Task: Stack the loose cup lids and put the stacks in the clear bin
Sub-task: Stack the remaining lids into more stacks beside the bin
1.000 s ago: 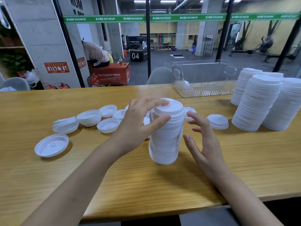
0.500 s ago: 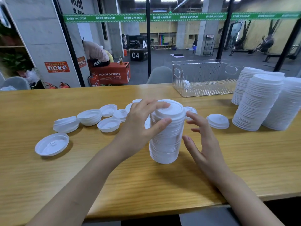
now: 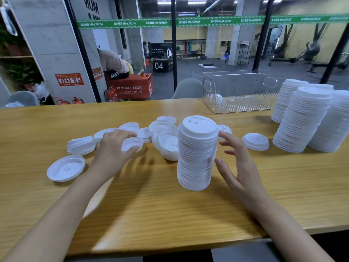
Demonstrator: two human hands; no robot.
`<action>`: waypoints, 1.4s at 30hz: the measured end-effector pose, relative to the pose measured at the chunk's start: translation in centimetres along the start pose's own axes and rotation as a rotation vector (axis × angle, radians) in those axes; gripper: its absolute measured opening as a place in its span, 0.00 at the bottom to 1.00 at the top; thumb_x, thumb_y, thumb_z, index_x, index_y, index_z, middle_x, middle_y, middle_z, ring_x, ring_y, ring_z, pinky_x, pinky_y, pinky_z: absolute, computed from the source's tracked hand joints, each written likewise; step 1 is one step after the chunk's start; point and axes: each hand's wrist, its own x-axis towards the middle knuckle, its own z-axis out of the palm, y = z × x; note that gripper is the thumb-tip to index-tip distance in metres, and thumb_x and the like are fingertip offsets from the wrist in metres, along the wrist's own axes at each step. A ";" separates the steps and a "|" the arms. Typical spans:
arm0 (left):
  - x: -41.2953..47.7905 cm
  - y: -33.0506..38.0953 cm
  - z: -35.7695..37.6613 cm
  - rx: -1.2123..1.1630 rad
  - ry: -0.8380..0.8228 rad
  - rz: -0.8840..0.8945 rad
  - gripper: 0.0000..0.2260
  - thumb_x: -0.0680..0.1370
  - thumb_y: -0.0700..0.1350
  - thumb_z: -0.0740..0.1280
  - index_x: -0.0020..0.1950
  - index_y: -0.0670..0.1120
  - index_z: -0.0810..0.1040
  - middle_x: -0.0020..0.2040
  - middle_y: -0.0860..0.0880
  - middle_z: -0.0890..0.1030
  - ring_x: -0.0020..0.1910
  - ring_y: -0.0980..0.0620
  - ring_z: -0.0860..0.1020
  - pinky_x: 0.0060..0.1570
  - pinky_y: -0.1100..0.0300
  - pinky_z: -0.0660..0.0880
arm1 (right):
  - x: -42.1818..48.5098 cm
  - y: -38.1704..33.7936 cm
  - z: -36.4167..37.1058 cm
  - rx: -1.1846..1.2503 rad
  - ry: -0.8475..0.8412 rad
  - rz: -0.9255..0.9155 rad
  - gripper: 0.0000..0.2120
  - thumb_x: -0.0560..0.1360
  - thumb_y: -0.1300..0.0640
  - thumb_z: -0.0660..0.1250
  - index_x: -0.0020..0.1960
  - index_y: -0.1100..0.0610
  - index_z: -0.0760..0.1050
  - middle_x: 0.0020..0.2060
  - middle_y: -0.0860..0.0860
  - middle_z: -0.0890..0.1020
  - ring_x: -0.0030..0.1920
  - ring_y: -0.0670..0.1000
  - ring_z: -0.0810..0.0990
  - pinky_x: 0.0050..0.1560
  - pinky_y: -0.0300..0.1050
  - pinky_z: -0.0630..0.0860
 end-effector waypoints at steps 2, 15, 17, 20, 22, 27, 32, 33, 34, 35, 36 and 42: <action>-0.2 -1.5 0.7 0.140 -0.078 -0.037 0.14 0.75 0.57 0.68 0.57 0.52 0.78 0.59 0.53 0.78 0.62 0.45 0.70 0.61 0.45 0.64 | 0.0 0.0 0.0 0.000 -0.003 0.004 0.24 0.79 0.47 0.61 0.73 0.48 0.62 0.68 0.45 0.71 0.65 0.50 0.74 0.62 0.41 0.71; -1.0 1.4 -0.1 -0.525 0.029 -0.199 0.07 0.77 0.39 0.70 0.52 0.49 0.78 0.39 0.53 0.82 0.40 0.57 0.77 0.43 0.66 0.71 | 0.0 0.0 0.0 -0.012 0.001 0.024 0.24 0.79 0.46 0.61 0.73 0.47 0.62 0.68 0.43 0.71 0.65 0.48 0.74 0.62 0.44 0.72; -1.3 1.5 -0.5 -0.722 0.006 -0.305 0.07 0.78 0.40 0.69 0.54 0.50 0.77 0.39 0.52 0.82 0.39 0.57 0.77 0.42 0.64 0.71 | 0.0 0.0 -0.1 -0.011 0.004 0.023 0.24 0.79 0.46 0.61 0.73 0.47 0.62 0.68 0.42 0.71 0.65 0.48 0.74 0.62 0.43 0.72; -1.6 1.2 -0.7 -0.870 0.039 -0.448 0.08 0.80 0.38 0.66 0.56 0.47 0.74 0.38 0.47 0.77 0.37 0.52 0.74 0.40 0.58 0.71 | 0.0 0.0 -0.1 -0.008 0.005 0.023 0.24 0.79 0.46 0.61 0.73 0.47 0.62 0.68 0.41 0.71 0.65 0.48 0.74 0.62 0.43 0.72; -1.7 0.8 -0.7 -0.913 0.044 -0.517 0.07 0.80 0.36 0.65 0.56 0.45 0.73 0.37 0.46 0.75 0.35 0.51 0.72 0.38 0.58 0.72 | 0.0 0.0 -0.1 -0.002 0.003 0.028 0.24 0.79 0.45 0.60 0.73 0.46 0.62 0.68 0.42 0.71 0.65 0.49 0.74 0.62 0.43 0.72; -2.4 -0.8 0.1 -0.331 -0.031 -0.405 0.02 0.78 0.41 0.68 0.50 0.47 0.77 0.40 0.48 0.81 0.35 0.53 0.78 0.38 0.59 0.72 | 0.0 -0.1 -0.1 -0.003 0.003 0.026 0.24 0.80 0.41 0.59 0.73 0.47 0.62 0.68 0.42 0.71 0.65 0.49 0.74 0.62 0.41 0.71; -3.2 0.0 0.1 -0.128 -0.069 -0.181 0.11 0.77 0.50 0.70 0.58 0.54 0.75 0.55 0.55 0.76 0.52 0.51 0.73 0.49 0.61 0.68 | 0.0 -0.1 -0.1 -0.008 -0.001 0.026 0.24 0.79 0.45 0.60 0.73 0.46 0.62 0.68 0.42 0.71 0.64 0.48 0.74 0.61 0.41 0.72; -3.3 0.1 0.1 -0.113 -0.119 -0.156 0.16 0.76 0.53 0.71 0.62 0.55 0.74 0.58 0.56 0.74 0.57 0.52 0.71 0.54 0.58 0.68 | 0.0 -0.1 -0.1 -0.009 -0.001 0.025 0.23 0.79 0.45 0.60 0.73 0.46 0.62 0.68 0.42 0.71 0.64 0.48 0.74 0.61 0.41 0.72; -3.4 0.0 0.1 -0.082 -0.167 -0.140 0.21 0.74 0.56 0.72 0.65 0.57 0.72 0.60 0.58 0.72 0.60 0.53 0.69 0.58 0.55 0.67 | 0.0 -0.1 -0.1 -0.009 -0.001 0.025 0.23 0.79 0.45 0.60 0.73 0.46 0.62 0.68 0.43 0.71 0.64 0.48 0.74 0.61 0.41 0.72; -3.4 0.0 0.1 -0.047 -0.208 -0.130 0.25 0.72 0.60 0.72 0.67 0.58 0.71 0.61 0.60 0.71 0.62 0.53 0.67 0.61 0.53 0.67 | 0.0 -0.1 -0.1 -0.008 -0.002 0.026 0.23 0.79 0.45 0.60 0.73 0.46 0.62 0.67 0.43 0.72 0.64 0.48 0.74 0.61 0.41 0.72; -3.5 -0.2 0.2 -0.010 -0.244 -0.124 0.30 0.69 0.65 0.71 0.68 0.59 0.70 0.61 0.61 0.70 0.63 0.54 0.66 0.63 0.51 0.66 | 0.0 -0.1 -0.1 -0.007 -0.003 0.026 0.23 0.79 0.45 0.60 0.73 0.46 0.62 0.67 0.44 0.72 0.65 0.49 0.74 0.61 0.41 0.72; -3.5 -0.8 0.5 -0.016 -0.265 -0.101 0.28 0.61 0.72 0.61 0.59 0.64 0.69 0.54 0.66 0.72 0.60 0.53 0.70 0.63 0.45 0.68 | 0.0 0.0 -0.1 -0.012 0.001 0.026 0.23 0.80 0.42 0.59 0.73 0.46 0.62 0.68 0.43 0.72 0.64 0.48 0.74 0.61 0.41 0.72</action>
